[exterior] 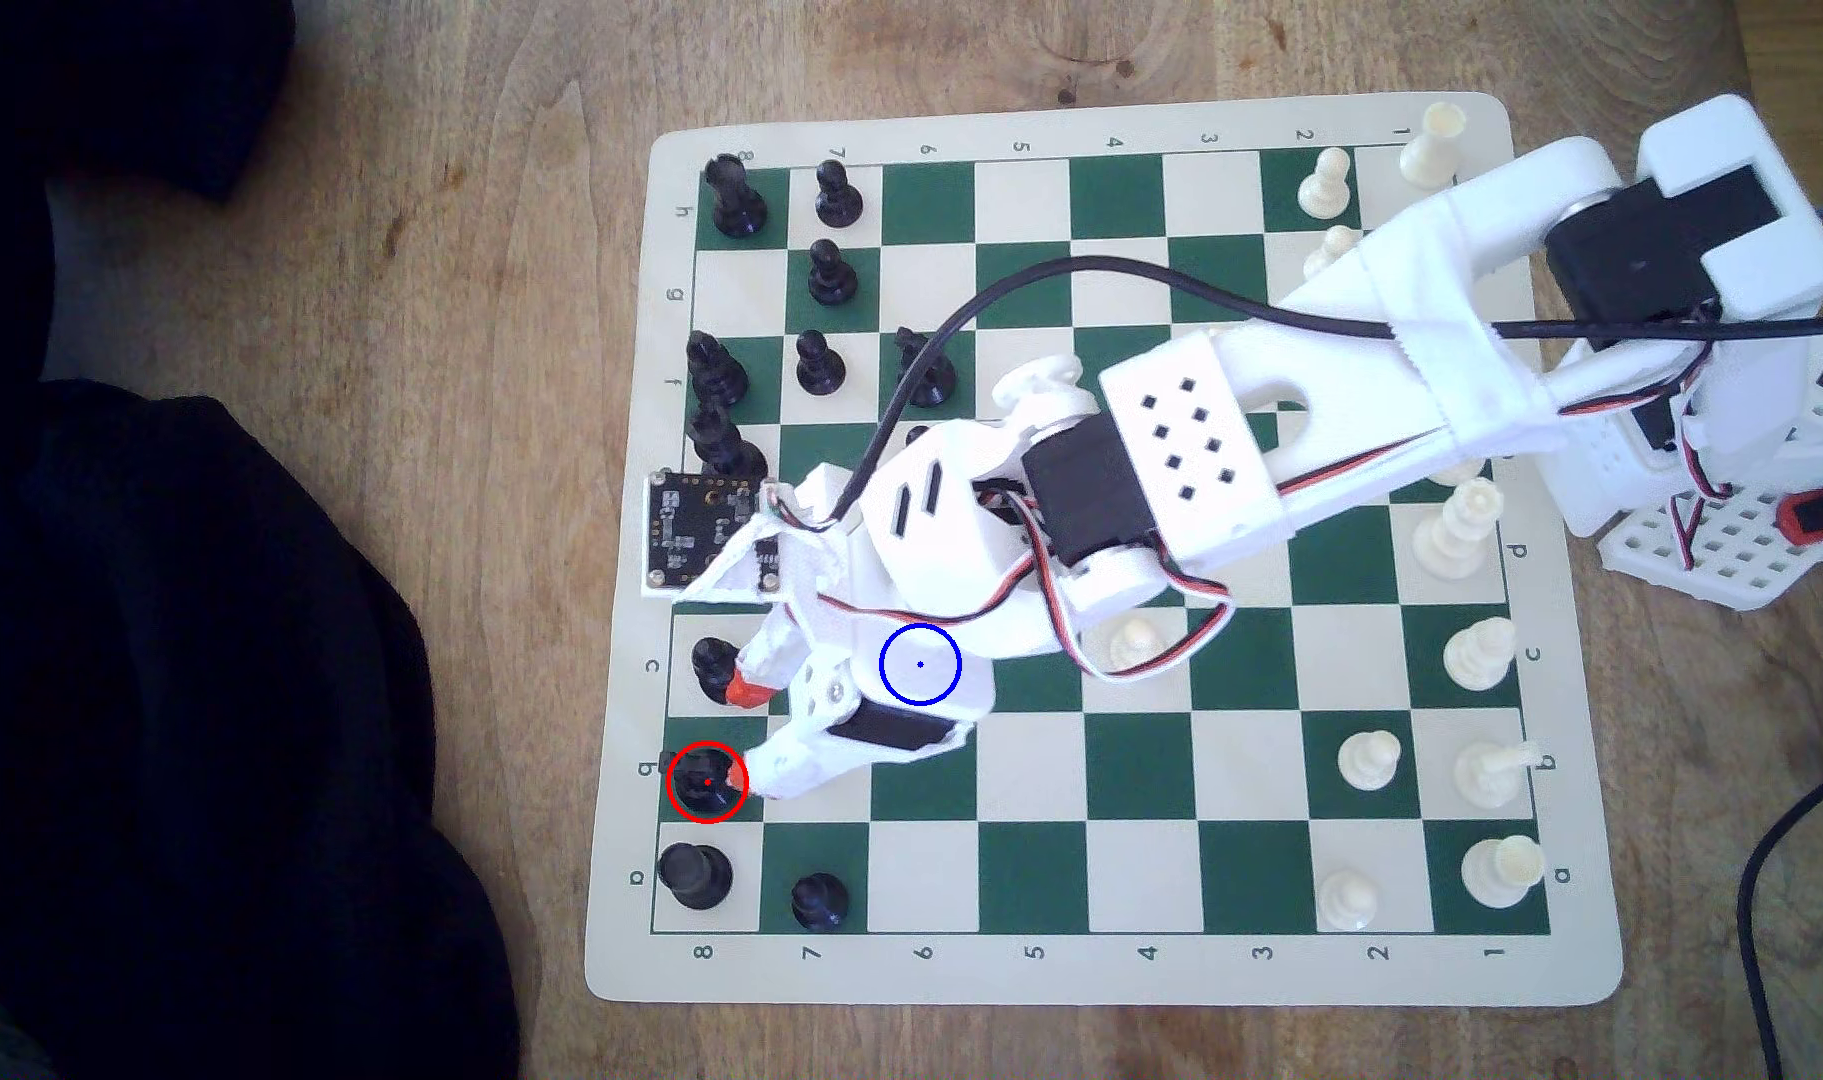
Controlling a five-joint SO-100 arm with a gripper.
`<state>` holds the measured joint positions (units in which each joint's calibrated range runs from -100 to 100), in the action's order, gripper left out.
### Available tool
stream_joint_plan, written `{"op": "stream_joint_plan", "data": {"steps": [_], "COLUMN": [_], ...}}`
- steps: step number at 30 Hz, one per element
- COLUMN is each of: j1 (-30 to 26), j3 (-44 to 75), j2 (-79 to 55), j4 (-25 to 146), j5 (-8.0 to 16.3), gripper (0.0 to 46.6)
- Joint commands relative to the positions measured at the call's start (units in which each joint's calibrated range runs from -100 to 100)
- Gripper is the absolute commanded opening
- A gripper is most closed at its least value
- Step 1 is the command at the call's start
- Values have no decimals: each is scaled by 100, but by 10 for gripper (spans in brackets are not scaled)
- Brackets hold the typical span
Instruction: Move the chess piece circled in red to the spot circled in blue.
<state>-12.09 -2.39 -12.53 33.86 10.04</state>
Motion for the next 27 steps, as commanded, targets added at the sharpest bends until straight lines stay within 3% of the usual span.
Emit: {"op": "stream_joint_plan", "data": {"steps": [1, 6, 27], "j1": [-22, 48, 118], "j3": [720, 856, 1944], "j2": [5, -292, -1277], "j4": [37, 45, 70], "j5": [15, 15, 0], "gripper": [80, 110, 99]}}
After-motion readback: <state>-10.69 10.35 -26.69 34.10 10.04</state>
